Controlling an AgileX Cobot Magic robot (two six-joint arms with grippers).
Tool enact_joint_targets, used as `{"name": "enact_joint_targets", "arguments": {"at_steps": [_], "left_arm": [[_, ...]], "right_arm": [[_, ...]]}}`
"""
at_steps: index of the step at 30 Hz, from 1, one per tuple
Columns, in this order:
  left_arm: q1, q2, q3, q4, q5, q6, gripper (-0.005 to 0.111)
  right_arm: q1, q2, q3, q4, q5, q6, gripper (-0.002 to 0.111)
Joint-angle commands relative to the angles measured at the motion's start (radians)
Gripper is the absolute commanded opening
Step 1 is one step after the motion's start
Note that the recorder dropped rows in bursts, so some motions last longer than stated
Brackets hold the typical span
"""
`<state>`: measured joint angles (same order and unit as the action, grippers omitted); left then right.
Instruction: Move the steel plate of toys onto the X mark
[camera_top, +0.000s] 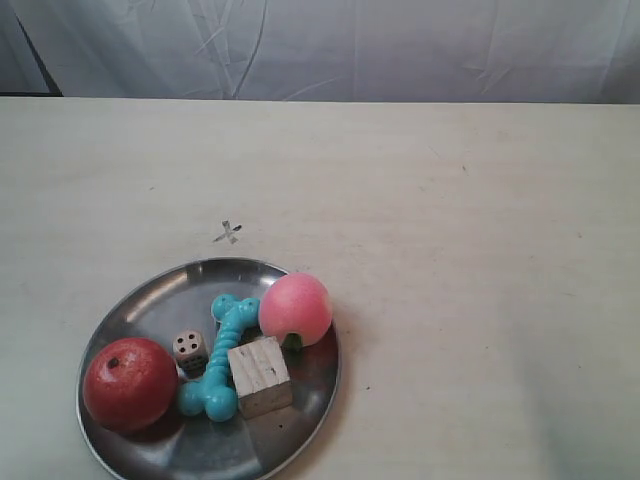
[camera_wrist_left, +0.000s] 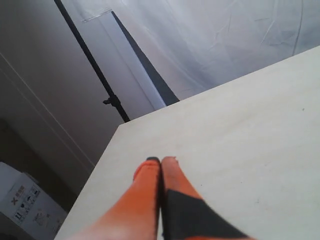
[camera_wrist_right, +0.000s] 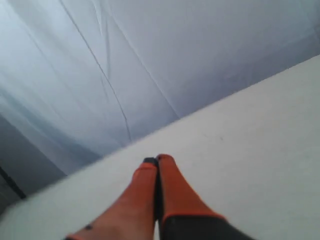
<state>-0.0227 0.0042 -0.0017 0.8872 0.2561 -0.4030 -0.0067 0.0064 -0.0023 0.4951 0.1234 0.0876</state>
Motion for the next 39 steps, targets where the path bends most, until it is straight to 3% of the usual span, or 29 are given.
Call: {"name": "enact_joint_targets", "arguments": {"at_steps": [1, 7, 13, 17, 27, 32, 36, 39], "left_arm": [[-0.009, -0.004, 0.002, 0.006, -0.009, -0.001, 0.0], [-0.009, -0.004, 0.002, 0.047, -0.012, -0.001, 0.0], [-0.009, -0.004, 0.002, 0.579, -0.178, -0.001, 0.0], [-0.009, -0.004, 0.002, 0.722, -0.235, -0.001, 0.0], [-0.009, -0.004, -0.005, 0.721, -0.241, -0.001, 0.0], [-0.009, -0.004, -0.021, 0.667, -0.375, -0.009, 0.0], [-0.009, -0.004, -0.025, 0.51, -0.554, -0.009, 0.0], [-0.009, -0.004, -0.03, 0.208, -0.608, -0.009, 0.0]], "right_arm": [[-0.004, -0.006, 0.002, 0.246, -0.167, 0.011, 0.0], [-0.004, -0.006, 0.002, 0.255, -0.181, 0.011, 0.0], [-0.004, -0.006, 0.002, 0.31, -0.136, 0.045, 0.0], [-0.004, -0.006, 0.002, 0.35, -0.09, 0.047, 0.0], [-0.002, -0.006, 0.002, 0.34, 0.059, 0.045, 0.0], [-0.002, -0.006, 0.002, 0.349, 0.109, 0.045, 0.0], [-0.002, -0.006, 0.002, 0.485, 0.16, 0.045, 0.0], [-0.002, -0.006, 0.002, 0.497, 0.212, 0.043, 0.0]]}}
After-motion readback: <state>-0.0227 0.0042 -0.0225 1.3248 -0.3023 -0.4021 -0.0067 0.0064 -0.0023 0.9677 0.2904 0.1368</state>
